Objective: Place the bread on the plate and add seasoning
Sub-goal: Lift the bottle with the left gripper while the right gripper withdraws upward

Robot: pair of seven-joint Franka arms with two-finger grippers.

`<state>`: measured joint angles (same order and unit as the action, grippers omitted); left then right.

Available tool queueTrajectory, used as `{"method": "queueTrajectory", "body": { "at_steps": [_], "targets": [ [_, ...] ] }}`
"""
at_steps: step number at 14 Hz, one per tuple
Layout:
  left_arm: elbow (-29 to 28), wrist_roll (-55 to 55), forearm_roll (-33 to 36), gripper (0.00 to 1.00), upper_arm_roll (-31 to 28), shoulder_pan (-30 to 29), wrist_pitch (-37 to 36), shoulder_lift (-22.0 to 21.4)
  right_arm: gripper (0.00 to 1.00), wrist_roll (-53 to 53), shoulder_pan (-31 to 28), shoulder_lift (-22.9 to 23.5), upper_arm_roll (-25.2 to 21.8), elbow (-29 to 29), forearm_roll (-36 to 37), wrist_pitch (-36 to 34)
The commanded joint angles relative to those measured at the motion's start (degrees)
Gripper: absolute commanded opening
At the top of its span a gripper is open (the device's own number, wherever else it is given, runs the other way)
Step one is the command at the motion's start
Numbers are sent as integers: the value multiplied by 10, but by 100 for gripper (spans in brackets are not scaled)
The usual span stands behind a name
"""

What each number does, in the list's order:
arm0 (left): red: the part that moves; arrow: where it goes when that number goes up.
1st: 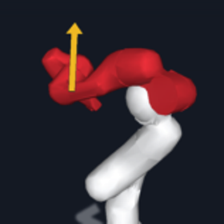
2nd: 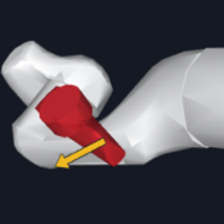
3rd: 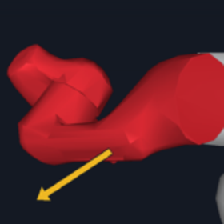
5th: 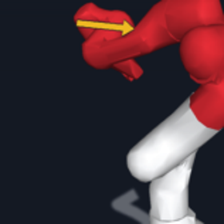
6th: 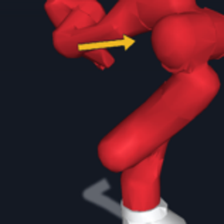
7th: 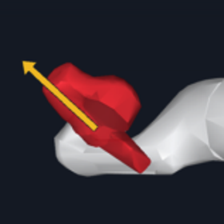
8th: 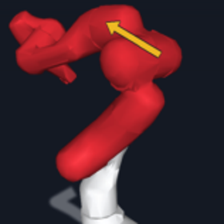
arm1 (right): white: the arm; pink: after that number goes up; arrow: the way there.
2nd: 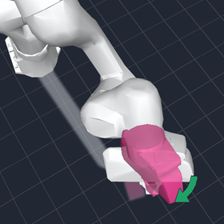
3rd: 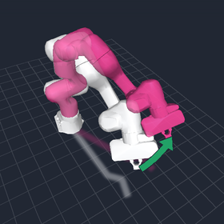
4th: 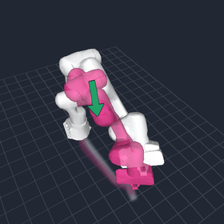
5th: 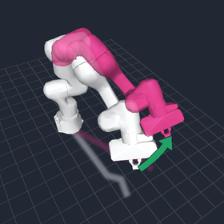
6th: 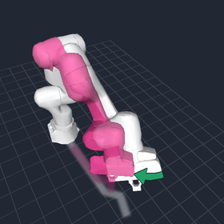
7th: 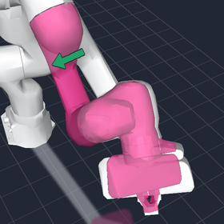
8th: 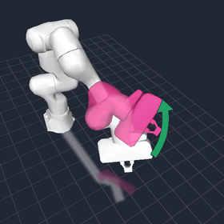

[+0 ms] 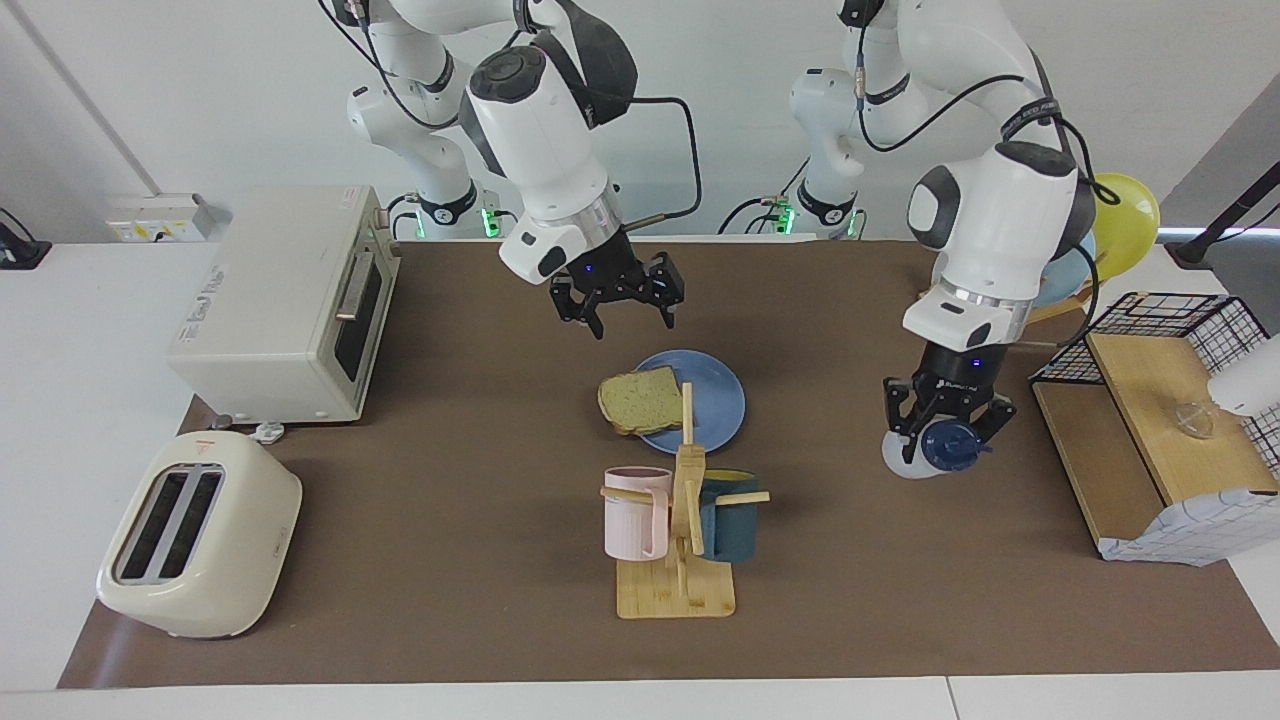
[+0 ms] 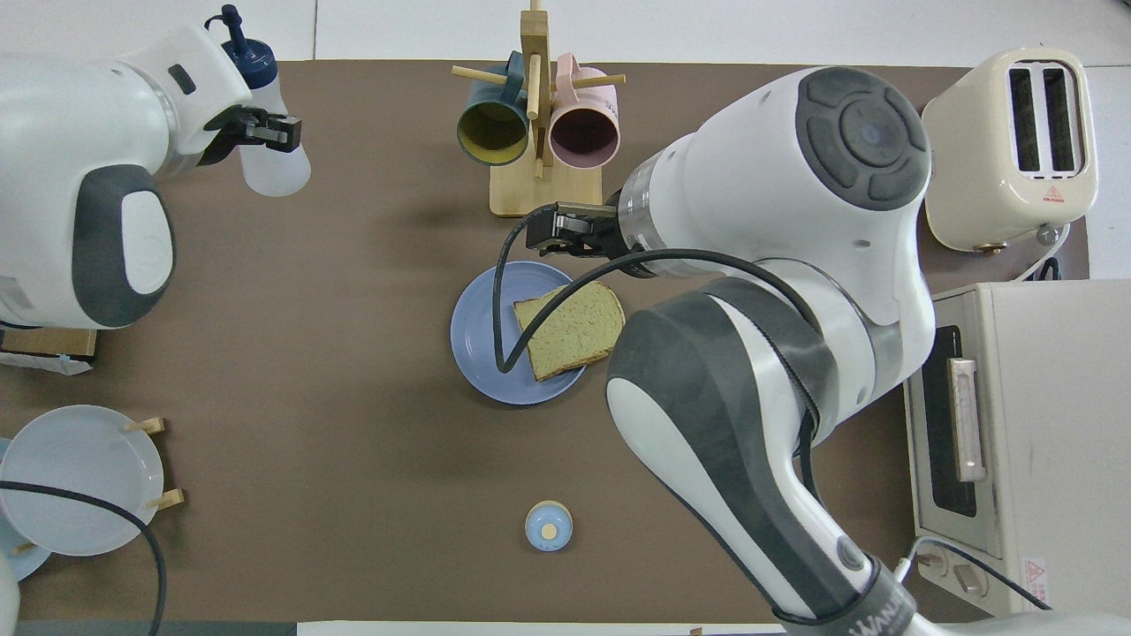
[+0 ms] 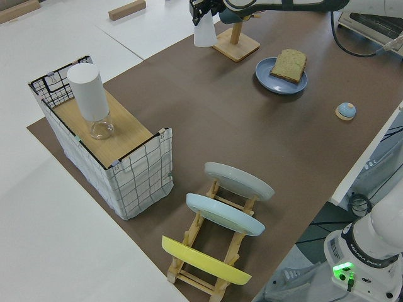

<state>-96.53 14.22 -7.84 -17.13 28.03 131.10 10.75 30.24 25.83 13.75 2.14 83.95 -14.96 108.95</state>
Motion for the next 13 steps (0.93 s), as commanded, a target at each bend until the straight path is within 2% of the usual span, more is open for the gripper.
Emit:
{"method": "queueTrajectory", "body": {
  "at_steps": [1,4,7,11,13],
  "targets": [
    [-11,77,6,0,5,4,-111,-71,100,32,-6,12,5,-54,-16,-58],
    [-15,138,5,0,11,32,-223,-127,100,52,0,0,7,-55,-34,-72],
    [-16,191,4,0,13,63,-316,-164,100,89,4,-14,7,-55,-72,-87],
    [-23,278,3,0,13,91,-374,-188,100,113,11,-26,11,-54,-107,-99],
    [-44,330,1,0,13,91,-374,-199,100,147,12,-35,16,-53,-131,-101]
  ]
}}
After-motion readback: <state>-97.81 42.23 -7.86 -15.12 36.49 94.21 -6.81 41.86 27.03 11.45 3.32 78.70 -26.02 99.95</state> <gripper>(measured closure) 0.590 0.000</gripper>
